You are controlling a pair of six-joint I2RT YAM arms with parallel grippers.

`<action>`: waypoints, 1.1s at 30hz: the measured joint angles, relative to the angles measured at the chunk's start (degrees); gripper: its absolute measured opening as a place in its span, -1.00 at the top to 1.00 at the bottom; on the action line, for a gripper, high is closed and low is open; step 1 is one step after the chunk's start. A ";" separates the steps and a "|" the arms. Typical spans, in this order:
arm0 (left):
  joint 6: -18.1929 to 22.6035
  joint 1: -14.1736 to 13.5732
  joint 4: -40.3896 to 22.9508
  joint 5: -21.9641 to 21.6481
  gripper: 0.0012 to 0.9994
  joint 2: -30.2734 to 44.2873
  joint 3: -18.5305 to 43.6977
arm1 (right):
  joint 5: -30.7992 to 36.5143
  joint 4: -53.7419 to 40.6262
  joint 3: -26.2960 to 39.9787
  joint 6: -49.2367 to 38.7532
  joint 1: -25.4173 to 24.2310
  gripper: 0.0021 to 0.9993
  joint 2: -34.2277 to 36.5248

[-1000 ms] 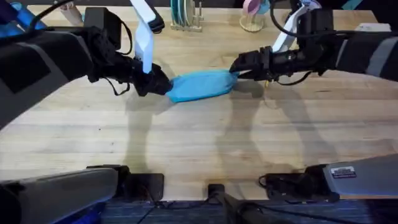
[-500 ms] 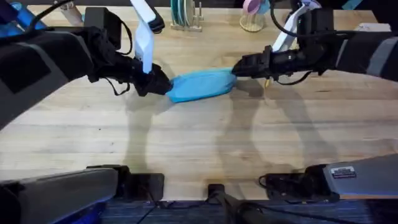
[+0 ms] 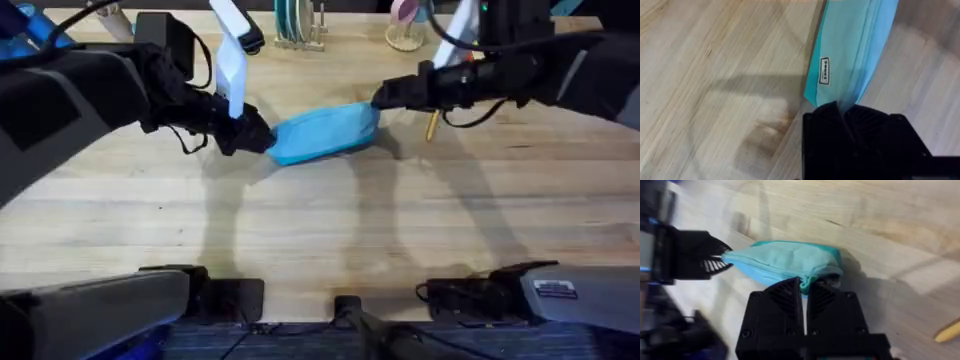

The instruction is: Unzip the bag, pick up the pens from the table one at a time and place them inside, then zip the bag closed.

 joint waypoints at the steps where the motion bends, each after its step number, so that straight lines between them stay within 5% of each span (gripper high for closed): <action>1: 0.00 0.02 -0.07 -0.20 0.92 0.00 0.00 | 2.14 -0.81 0.76 -1.05 1.37 0.94 -0.32; 12: 0.00 0.37 -0.27 -1.02 0.92 0.02 0.00 | 26.28 -2.24 2.73 -7.29 14.60 0.94 -0.62; 33: 0.00 0.81 -0.81 -3.98 0.92 0.00 0.00 | 35.05 4.78 5.53 -8.32 27.72 0.94 -0.62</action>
